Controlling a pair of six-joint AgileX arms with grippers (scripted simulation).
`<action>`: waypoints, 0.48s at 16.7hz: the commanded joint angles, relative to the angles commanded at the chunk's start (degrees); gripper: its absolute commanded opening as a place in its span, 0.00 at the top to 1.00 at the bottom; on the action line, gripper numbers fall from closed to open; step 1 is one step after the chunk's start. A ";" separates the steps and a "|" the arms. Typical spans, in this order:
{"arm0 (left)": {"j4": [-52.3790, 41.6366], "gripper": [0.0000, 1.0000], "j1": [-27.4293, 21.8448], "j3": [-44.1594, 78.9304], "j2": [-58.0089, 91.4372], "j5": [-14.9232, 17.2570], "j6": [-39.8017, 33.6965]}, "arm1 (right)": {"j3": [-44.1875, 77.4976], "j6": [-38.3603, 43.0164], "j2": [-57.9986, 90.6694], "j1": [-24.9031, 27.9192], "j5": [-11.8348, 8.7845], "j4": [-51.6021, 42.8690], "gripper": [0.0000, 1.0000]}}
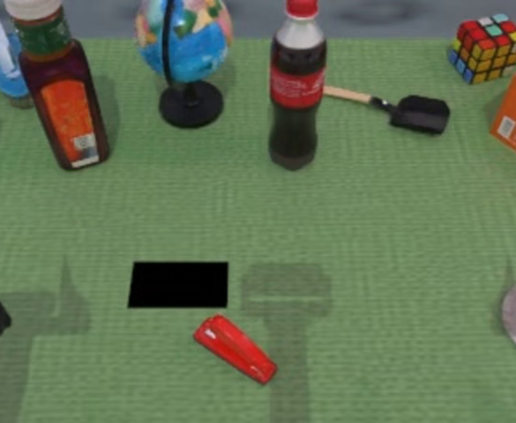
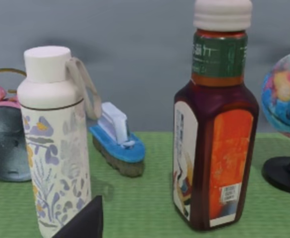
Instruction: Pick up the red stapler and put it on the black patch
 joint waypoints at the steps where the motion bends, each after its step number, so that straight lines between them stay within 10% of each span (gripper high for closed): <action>1: 0.00 0.00 0.00 0.00 0.00 0.00 0.00 | 0.00 0.00 0.00 0.00 0.00 0.00 0.00; 8: -9.24 0.00 -6.25 12.10 12.67 0.26 -12.61 | 0.00 0.00 0.00 0.00 0.00 0.00 0.00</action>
